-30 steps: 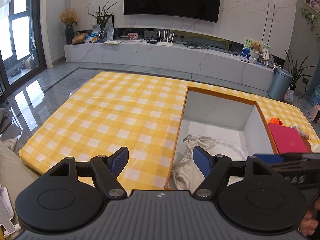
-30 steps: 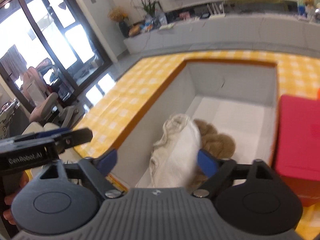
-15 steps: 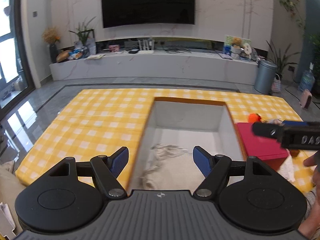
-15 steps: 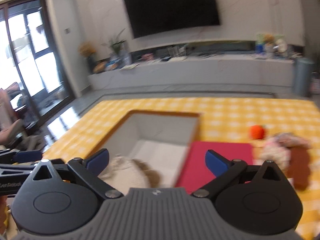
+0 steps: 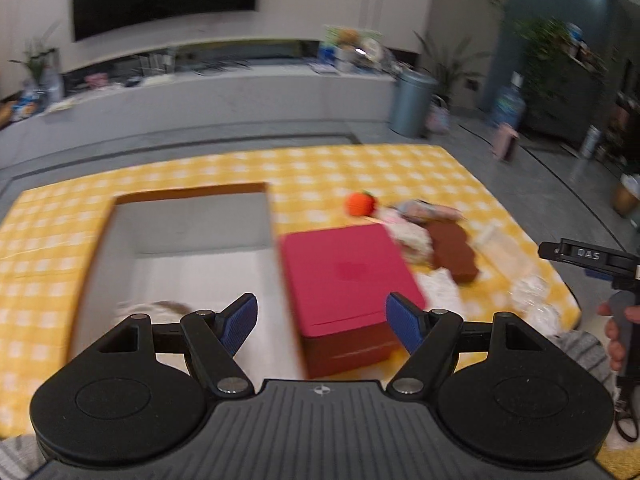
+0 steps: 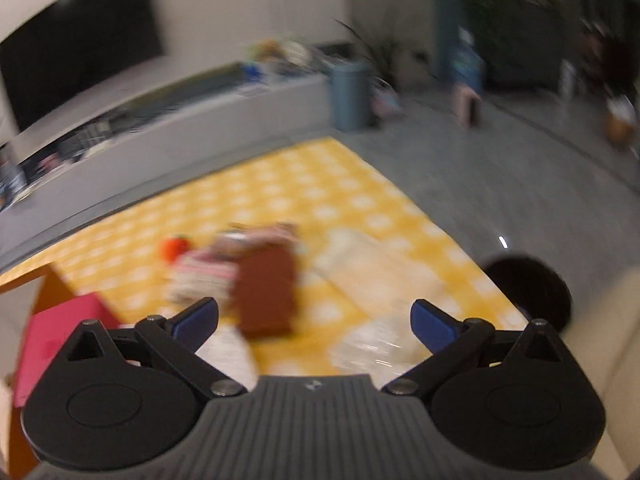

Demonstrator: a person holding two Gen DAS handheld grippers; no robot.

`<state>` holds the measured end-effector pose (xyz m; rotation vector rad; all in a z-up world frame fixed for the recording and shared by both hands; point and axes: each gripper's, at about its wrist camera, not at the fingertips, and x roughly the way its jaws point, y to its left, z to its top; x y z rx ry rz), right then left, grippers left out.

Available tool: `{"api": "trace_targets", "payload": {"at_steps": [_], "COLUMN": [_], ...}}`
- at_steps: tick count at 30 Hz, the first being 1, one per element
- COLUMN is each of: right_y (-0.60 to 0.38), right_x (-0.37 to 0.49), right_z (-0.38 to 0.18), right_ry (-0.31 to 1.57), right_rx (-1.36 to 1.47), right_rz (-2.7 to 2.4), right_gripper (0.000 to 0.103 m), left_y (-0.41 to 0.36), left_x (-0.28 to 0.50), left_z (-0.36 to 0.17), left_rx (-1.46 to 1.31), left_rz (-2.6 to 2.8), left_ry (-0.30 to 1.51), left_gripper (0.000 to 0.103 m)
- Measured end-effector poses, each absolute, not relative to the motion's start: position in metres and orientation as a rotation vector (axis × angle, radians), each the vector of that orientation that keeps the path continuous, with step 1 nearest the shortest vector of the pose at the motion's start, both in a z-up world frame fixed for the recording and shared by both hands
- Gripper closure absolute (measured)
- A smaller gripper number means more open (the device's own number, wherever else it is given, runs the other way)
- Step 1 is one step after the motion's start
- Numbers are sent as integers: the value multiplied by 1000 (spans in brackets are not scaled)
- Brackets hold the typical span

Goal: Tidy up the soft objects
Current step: 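Move both open grippers back toward the pile of soft items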

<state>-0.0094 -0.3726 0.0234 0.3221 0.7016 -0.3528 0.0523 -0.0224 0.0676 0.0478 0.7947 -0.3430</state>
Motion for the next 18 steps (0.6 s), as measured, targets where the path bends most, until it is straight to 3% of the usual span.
{"api": "trace_targets", "payload": {"at_steps": [9, 18], "right_y": [-413, -397], "right_x": [-3, 17], "right_z": [-26, -48], "right_ry": [853, 1010], "right_rx": [409, 279], "right_rz": [-466, -438], "right_gripper": [3, 3], "left_y": [-96, -131], "left_x": [76, 94], "left_z": [34, 14], "left_rx": [119, 167], "left_rz": [-475, -547], "left_ry": [883, 944], "left_gripper": [17, 16]}}
